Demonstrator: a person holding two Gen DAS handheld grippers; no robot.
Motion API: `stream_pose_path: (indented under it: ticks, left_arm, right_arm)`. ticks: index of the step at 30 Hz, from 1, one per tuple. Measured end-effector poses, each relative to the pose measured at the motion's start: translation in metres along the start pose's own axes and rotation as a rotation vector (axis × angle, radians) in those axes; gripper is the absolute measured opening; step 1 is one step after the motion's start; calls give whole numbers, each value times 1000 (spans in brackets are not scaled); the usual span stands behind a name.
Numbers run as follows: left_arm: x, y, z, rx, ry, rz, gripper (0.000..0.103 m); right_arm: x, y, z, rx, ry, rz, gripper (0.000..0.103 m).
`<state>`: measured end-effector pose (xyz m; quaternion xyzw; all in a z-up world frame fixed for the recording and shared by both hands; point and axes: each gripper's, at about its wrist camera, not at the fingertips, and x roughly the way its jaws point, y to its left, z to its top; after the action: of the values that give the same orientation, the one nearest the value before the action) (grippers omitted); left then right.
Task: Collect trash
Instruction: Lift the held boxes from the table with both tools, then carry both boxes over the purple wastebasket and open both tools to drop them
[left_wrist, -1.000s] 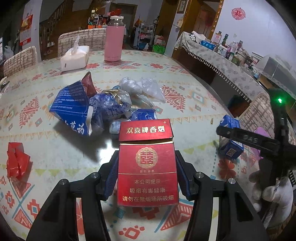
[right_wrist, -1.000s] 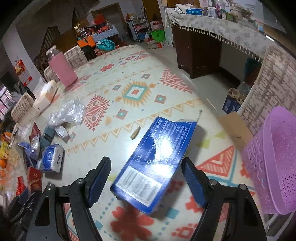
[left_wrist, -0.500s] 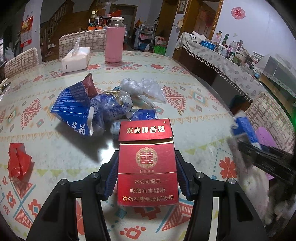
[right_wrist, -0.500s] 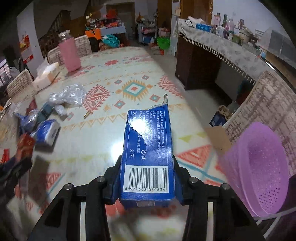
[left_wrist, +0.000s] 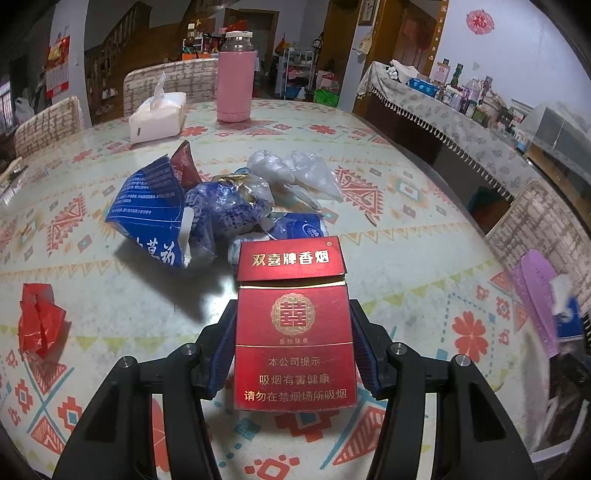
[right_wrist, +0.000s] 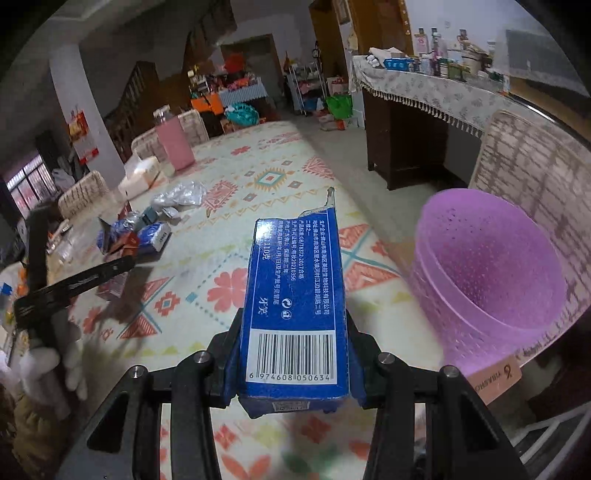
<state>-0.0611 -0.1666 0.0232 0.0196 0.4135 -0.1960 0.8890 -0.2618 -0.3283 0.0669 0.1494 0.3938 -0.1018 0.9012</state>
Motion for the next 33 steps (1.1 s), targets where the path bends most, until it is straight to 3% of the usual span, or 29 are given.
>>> stream_pose_path:
  ticks: [6, 12, 33]
  left_arm:
    - [-19, -20, -10, 87, -55, 89, 55]
    - [-36, -56, -30, 224, -46, 129, 55]
    - [-61, -124, -41, 349, -53, 104, 55]
  right_arm:
    - [-20, -23, -12, 40, -40, 21, 50]
    - [-22, -37, -16, 70, -57, 56, 50]
    - [-29, -62, -18, 88, -113, 79, 50]
